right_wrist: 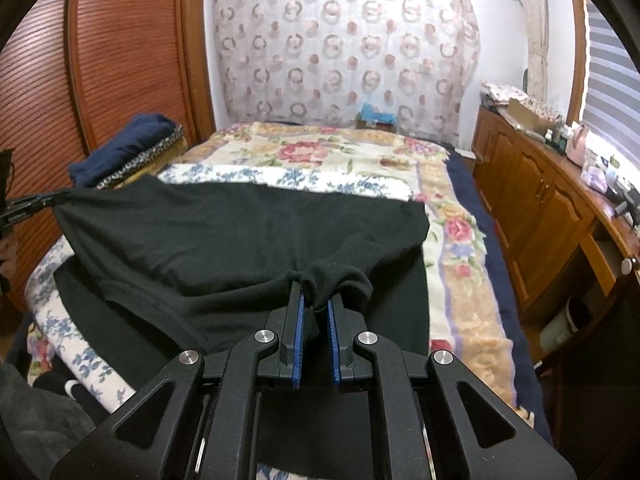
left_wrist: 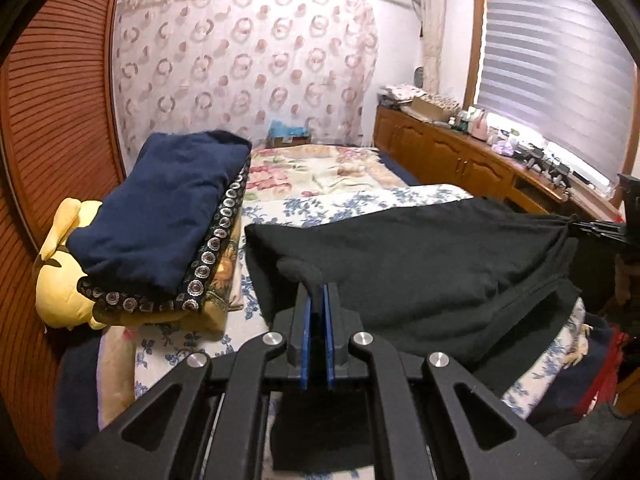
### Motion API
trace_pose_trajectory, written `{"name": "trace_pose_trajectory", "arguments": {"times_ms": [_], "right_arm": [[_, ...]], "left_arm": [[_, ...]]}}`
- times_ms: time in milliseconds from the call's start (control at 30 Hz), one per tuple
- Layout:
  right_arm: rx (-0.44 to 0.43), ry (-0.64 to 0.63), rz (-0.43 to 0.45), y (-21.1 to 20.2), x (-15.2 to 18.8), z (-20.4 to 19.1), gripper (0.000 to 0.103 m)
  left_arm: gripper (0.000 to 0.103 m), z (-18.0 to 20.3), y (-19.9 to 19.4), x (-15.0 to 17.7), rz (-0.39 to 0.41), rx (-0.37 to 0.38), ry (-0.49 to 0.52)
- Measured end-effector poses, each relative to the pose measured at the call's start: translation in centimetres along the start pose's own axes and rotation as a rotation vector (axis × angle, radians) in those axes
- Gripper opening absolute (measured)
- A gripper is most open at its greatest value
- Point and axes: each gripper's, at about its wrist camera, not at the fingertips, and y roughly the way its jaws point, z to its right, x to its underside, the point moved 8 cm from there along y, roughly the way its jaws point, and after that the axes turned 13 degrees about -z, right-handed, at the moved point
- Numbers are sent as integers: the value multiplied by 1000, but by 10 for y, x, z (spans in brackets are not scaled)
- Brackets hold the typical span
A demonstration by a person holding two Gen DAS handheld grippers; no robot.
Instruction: Fold small clothes
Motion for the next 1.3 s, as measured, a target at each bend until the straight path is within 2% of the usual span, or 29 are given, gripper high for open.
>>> {"name": "trace_pose_trajectory", "arguments": {"times_ms": [200,400,533,633,767,833,1000,1133,1300], "right_arm": [[0,-2,-22,-17,26,0,8],[-24,48,-144,22,73,4,8],[-5,53,-181,36,88,4,9],[-8,66,-175,37,88,5,14],[0,64,-165,32,86,6,19],[10,56,-162,29,86,5,21],[36,49,-150,25,83,6,32],[73,44,-139,21,79,8,38],[151,64,-87,10,72,17,50]], "left_arm": [[4,3,-3,34,-53,-10,-6],[4,-7,26,73,-139,-18,-54],[8,-8,34,86,-168,-35,-78],[15,-8,37,90,-182,-49,-83],[36,-8,37,90,-183,-37,-99],[41,-8,40,90,-191,-39,-102],[43,-12,57,97,-250,-56,-112],[43,-5,52,101,-245,-74,-92],[43,0,49,105,-238,-72,-70]]}}
